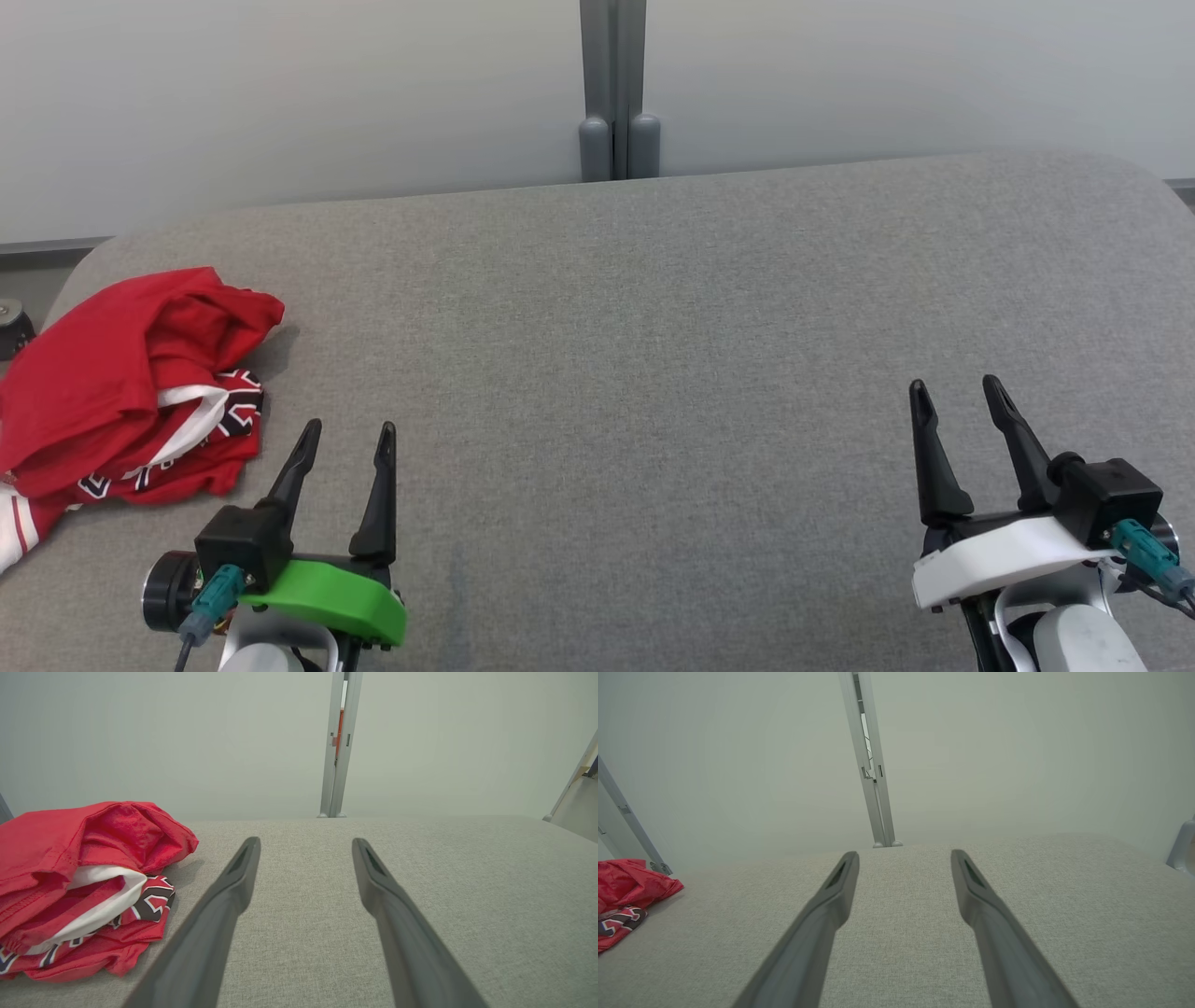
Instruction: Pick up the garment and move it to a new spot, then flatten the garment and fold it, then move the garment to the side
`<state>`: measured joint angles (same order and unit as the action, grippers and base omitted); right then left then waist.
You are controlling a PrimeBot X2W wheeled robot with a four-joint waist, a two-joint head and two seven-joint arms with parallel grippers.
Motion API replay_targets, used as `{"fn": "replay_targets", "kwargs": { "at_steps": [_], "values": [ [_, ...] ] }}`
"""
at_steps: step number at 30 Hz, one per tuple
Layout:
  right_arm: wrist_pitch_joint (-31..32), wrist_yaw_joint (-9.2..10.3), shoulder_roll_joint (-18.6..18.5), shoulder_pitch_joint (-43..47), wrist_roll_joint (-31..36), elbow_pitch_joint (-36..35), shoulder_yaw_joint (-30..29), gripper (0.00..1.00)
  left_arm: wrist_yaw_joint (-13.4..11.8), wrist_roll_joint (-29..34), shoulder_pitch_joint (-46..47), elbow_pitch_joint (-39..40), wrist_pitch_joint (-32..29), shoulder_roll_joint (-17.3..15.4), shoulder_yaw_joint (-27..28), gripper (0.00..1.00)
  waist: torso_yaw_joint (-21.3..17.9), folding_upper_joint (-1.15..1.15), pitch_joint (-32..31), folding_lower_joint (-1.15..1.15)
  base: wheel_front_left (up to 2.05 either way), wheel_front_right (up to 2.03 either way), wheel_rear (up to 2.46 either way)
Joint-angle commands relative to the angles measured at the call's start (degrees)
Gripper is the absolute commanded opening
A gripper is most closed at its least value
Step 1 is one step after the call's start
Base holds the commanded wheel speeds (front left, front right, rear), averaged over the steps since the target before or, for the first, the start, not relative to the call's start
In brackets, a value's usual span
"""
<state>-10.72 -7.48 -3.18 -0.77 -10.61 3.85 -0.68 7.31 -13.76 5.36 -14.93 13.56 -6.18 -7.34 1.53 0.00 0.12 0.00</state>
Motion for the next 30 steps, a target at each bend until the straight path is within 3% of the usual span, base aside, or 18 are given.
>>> {"fn": "replay_targets", "kwargs": {
  "at_steps": [1, 13, 30],
  "values": [
    [-0.66, -0.02, -0.05, 0.4, 0.96, 0.05, -0.03, 1.0, 0.28, 1.19, 0.62, -0.18, 0.49, -0.18, 0.13, 1.0, 0.0, 0.0, 0.04, 0.0, 0.0, 0.0, 0.0],
    [-2.18, -0.02, 0.16, 0.56, 4.04, 0.51, -0.24, 1.0, 0.26, 4.27, 1.22, -1.65, 1.77, 0.45, 0.75, 1.0, 0.11, 0.0, 0.29, 0.0, 0.0, 0.0, 0.0],
    [-1.9, -0.02, 0.25, 0.33, 2.8, 0.09, -0.1, 1.0, 0.21, 3.98, 1.67, -2.57, 1.67, 0.79, 1.72, 1.0, 1.95, 0.0, 0.6, 0.0, 0.0, 0.0, 0.0]
  ]
}}
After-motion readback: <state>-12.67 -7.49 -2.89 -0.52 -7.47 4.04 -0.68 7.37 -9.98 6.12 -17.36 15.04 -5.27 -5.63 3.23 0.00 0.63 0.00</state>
